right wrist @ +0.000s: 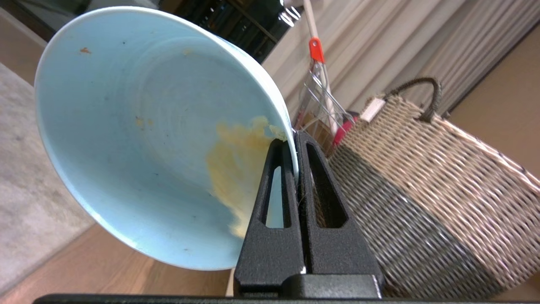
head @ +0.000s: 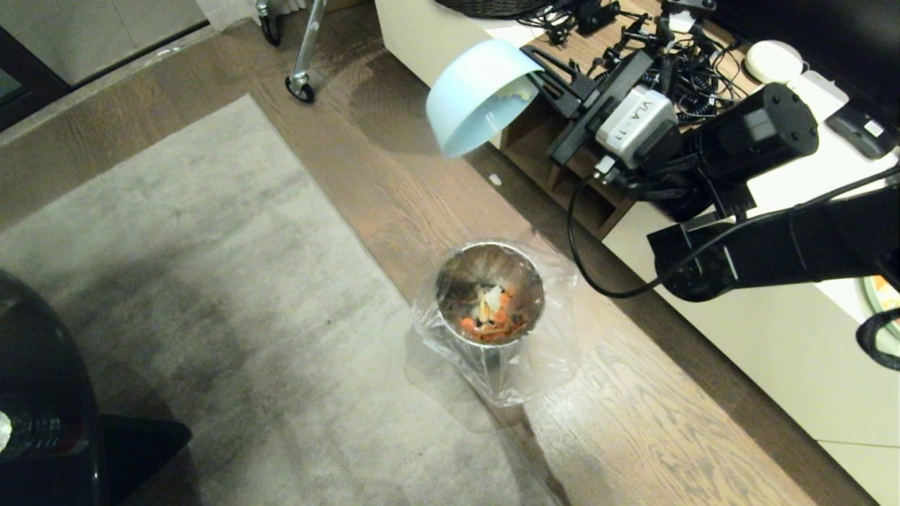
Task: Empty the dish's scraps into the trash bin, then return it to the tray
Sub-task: Pour the leftover food from the bowl into the trash can
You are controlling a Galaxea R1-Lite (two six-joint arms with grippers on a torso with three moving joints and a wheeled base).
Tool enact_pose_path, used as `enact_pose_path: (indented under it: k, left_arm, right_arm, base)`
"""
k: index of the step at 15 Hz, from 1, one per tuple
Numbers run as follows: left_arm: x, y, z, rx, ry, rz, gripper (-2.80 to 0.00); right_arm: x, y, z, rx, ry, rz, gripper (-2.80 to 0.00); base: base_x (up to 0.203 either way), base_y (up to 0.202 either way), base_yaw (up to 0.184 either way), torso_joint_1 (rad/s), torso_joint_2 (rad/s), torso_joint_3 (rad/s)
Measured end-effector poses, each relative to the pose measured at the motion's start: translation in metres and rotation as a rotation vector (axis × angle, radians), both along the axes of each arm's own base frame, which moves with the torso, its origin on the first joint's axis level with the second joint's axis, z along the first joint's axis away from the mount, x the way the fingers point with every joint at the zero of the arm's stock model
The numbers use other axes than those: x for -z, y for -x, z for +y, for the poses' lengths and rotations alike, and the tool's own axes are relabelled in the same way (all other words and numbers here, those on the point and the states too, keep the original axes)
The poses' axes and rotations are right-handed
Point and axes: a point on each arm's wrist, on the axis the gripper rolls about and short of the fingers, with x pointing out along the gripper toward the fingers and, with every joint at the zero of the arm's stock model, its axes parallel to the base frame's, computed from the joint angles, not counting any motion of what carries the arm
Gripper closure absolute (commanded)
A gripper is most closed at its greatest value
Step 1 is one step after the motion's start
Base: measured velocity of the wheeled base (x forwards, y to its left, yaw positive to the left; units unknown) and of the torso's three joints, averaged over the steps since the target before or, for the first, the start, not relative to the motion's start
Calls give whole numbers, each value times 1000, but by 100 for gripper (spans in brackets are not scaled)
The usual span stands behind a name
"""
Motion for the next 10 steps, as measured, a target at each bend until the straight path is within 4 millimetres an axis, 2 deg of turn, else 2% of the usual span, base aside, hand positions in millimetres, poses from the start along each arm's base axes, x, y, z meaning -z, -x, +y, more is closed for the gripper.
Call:
enact_pose_path:
  k: [6,10]
  left_arm:
    - [0,0,0,0,0,0,0]
    - [0,0,0,-1,0,0,0]
  right_arm:
    - [1,6,1,-56,4,57,0]
    - [16,11,-1,-55,37,126,0]
  base:
    - [0,0,0,0,0,0]
    - [0,0,0,0,0,0]
